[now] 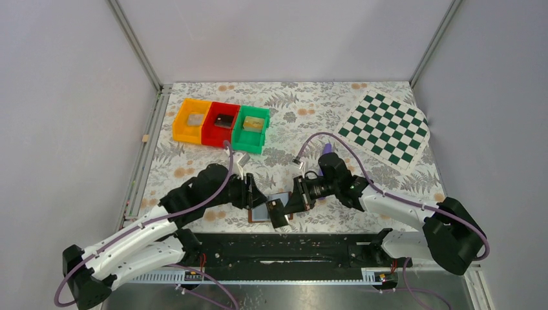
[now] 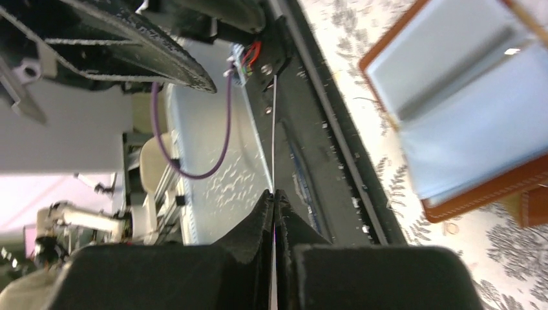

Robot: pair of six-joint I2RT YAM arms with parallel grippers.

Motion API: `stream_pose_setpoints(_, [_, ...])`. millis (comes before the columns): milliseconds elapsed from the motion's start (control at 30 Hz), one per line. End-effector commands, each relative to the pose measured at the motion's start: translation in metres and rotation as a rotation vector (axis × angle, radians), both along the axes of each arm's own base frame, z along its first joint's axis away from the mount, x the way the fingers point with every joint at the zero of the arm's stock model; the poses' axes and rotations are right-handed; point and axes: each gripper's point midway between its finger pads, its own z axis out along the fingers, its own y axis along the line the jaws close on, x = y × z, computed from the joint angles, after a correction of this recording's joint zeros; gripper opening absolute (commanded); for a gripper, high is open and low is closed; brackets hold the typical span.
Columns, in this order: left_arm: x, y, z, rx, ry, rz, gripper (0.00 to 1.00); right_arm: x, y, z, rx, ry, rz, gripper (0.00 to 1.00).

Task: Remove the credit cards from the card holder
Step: Remove the credit card from the card holder, then place the credit card in the storage box.

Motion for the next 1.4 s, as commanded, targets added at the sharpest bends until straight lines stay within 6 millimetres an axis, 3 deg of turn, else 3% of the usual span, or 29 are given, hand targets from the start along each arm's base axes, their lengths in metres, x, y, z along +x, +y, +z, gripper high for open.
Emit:
stream_pose_setpoints(0, [-0.015, -0.015, 0.03, -0.059, -0.035, -0.158, 0.43, -0.019, 0.001, 0.044, 0.169, -0.08, 0.178, 0.0])
stream_pose_setpoints(433, [-0.046, -0.039, 0.042, -0.203, 0.043, -0.362, 0.33, -0.027, 0.002, 0.047, 0.226, -0.04, 0.224, 0.0])
stream_pose_setpoints(767, [-0.044, -0.043, 0.035, -0.189, 0.09, -0.354, 0.01, -0.029, 0.003, 0.046, 0.231, -0.028, 0.239, 0.0])
stream_pose_setpoints(833, [-0.039, -0.043, 0.033, -0.183, 0.098, -0.327, 0.04, -0.029, 0.003, 0.043, 0.226, -0.022, 0.24, 0.0])
stream_pose_setpoints(900, [-0.035, -0.041, 0.03, -0.165, 0.111, -0.305, 0.2, -0.028, 0.003, 0.042, 0.224, -0.021, 0.238, 0.0])
stream_pose_setpoints(1000, [-0.032, -0.04, 0.029, -0.169, 0.128, -0.301, 0.27, -0.03, 0.002, 0.042, 0.228, -0.023, 0.244, 0.0])
stream_pose_setpoints(1367, [-0.036, -0.036, 0.035, -0.243, 0.16, -0.352, 0.1, -0.03, 0.001, 0.038, 0.209, -0.015, 0.256, 0.0])
